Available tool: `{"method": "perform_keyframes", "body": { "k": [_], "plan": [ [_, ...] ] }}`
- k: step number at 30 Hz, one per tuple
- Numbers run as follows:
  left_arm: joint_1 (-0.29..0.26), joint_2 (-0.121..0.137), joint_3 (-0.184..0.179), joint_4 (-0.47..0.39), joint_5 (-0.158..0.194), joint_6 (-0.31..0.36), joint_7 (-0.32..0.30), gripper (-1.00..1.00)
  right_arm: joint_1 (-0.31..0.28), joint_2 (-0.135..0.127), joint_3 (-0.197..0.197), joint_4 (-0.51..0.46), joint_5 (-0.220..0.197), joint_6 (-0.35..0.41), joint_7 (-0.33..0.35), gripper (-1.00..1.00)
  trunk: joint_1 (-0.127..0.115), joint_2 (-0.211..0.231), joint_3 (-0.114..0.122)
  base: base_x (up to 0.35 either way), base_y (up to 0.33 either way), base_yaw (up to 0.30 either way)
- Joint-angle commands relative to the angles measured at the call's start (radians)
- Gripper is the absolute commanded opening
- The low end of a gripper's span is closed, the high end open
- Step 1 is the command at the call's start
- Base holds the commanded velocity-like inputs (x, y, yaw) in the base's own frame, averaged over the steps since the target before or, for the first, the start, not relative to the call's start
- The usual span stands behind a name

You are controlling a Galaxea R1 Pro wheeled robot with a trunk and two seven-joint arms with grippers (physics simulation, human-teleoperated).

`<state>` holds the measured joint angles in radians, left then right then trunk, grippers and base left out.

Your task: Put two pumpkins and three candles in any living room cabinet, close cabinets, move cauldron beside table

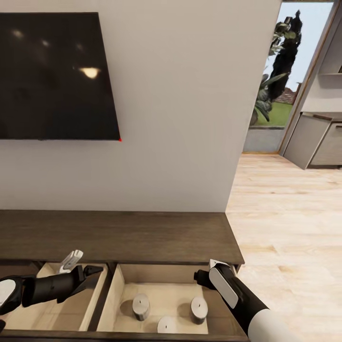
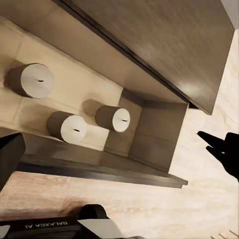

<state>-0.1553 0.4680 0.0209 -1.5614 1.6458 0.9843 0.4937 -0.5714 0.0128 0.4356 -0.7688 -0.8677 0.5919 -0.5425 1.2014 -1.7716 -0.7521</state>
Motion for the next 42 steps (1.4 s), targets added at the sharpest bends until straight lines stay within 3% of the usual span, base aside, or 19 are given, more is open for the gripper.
{"method": "perform_keyframes", "body": {
  "k": [1, 5, 13, 15, 20, 42],
  "plan": [
    [-0.001, -0.004, 0.001, -0.001, 0.011, 0.003, 0.031, 1.0, -0.001, -0.001, 0.003, -0.001, -0.01, 0.0, -0.01, 1.0, -0.004, 0.007, 0.002, 0.0, 0.0, 0.0],
    [-0.001, -0.01, 0.001, -0.002, 0.011, 0.003, 0.09, 1.0, -0.001, -0.001, 0.003, -0.001, -0.01, 0.0, -0.009, 1.0, -0.019, 0.035, 0.015, 0.0, 0.0, 0.0],
    [-0.003, -0.01, -0.001, -0.002, 0.01, 0.004, 0.12, 1.0, -0.001, -0.001, 0.003, -0.001, -0.01, 0.0, -0.009, 1.0, -0.05, 0.091, 0.04, 0.0, 0.0, 0.0],
    [-0.004, -0.01, 0.0, -0.002, 0.009, 0.003, 0.175, 1.0, -0.001, -0.001, 0.003, -0.001, -0.01, 0.0, -0.01, 1.0, -0.058, 0.105, 0.046, 0.0, 0.0, 0.0],
    [-0.006, -0.011, 0.001, -0.003, 0.009, 0.0, 0.236, 1.0, -0.001, -0.001, 0.003, -0.001, -0.01, 0.0, -0.01, 1.0, -0.077, 0.14, 0.062, 0.0, 0.0, 0.0],
    [-0.015, -0.011, 0.005, -0.001, 0.012, -0.004, 0.249, 1.0, -0.001, -0.001, 0.003, -0.001, -0.01, 0.0, -0.01, 1.0, -0.161, 0.294, 0.131, 0.0, 0.0, 0.0]
  ]
}}
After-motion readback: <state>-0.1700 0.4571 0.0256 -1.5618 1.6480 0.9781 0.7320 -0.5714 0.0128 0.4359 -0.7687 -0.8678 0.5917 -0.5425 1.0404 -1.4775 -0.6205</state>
